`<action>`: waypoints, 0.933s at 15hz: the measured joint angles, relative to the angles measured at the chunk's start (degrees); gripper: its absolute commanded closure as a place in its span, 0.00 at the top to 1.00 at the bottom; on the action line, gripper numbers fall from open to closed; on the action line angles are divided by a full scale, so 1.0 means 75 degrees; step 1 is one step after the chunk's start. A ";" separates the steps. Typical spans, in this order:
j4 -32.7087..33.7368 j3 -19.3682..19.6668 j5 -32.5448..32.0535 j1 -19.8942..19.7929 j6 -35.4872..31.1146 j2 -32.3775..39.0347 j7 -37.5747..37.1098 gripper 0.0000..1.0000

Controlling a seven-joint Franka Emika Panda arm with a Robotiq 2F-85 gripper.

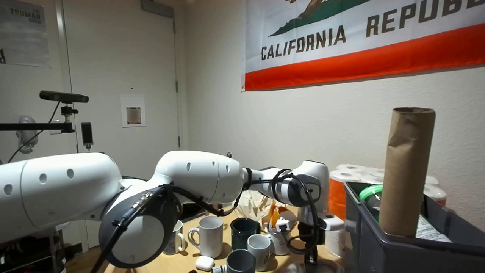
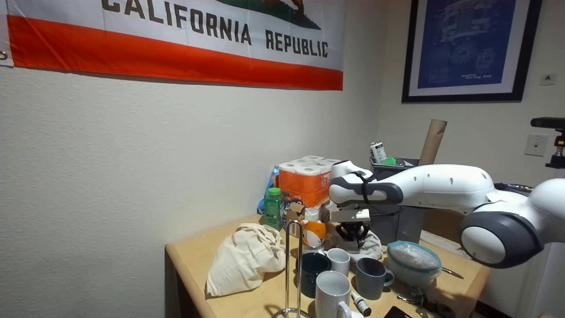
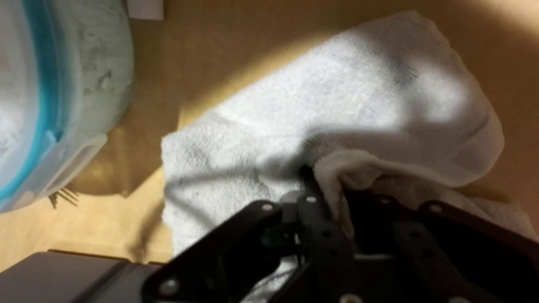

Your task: Pick up the towel from the table, wipe the black cup and put the towel back on the table

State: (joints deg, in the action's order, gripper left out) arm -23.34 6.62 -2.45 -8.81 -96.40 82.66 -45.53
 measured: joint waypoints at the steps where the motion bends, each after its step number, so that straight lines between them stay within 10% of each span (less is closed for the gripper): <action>1: 0.0000 -0.0018 0.0000 0.0011 0.0010 0.0010 0.0000 0.62; 6: 0.0077 -0.0023 -0.0006 0.0220 0.0215 -0.0119 0.0001 0.99; 14: 0.0430 0.0121 -0.0262 0.0860 0.1724 -0.1263 -0.0159 1.00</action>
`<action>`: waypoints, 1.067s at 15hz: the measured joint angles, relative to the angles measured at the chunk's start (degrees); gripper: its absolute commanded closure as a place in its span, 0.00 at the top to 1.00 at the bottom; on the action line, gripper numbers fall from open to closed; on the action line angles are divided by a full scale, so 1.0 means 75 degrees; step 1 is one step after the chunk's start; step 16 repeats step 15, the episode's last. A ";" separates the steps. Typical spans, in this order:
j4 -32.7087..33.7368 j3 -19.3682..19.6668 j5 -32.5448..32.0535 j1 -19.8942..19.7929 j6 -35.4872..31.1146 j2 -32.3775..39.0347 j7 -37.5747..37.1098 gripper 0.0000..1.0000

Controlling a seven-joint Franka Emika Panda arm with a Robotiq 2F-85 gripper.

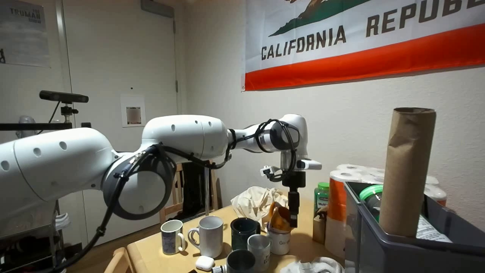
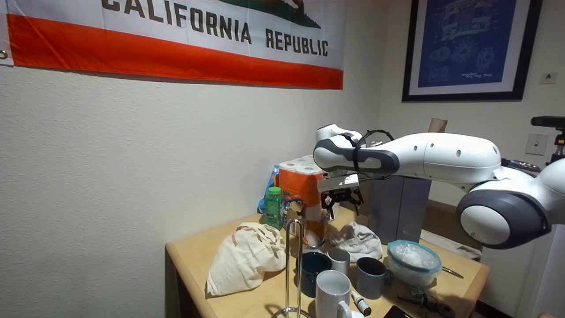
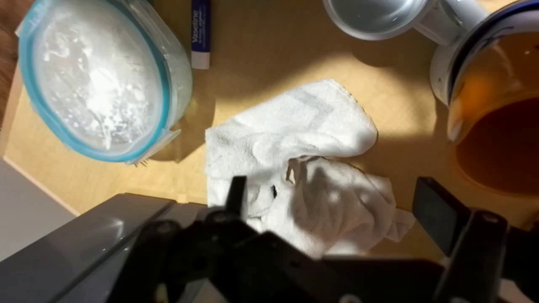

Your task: Pick up the towel from the table, wipe the black cup and put the towel back on the table

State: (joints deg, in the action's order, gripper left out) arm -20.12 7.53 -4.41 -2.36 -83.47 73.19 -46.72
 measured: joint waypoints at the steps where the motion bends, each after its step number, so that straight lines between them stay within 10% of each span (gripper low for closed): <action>1: 0.0000 0.0026 -0.0053 0.0078 0.0127 -0.0178 -0.0057 1.00; 16: -0.0019 -0.0363 0.0054 0.0362 0.1491 -0.1567 0.2140 1.00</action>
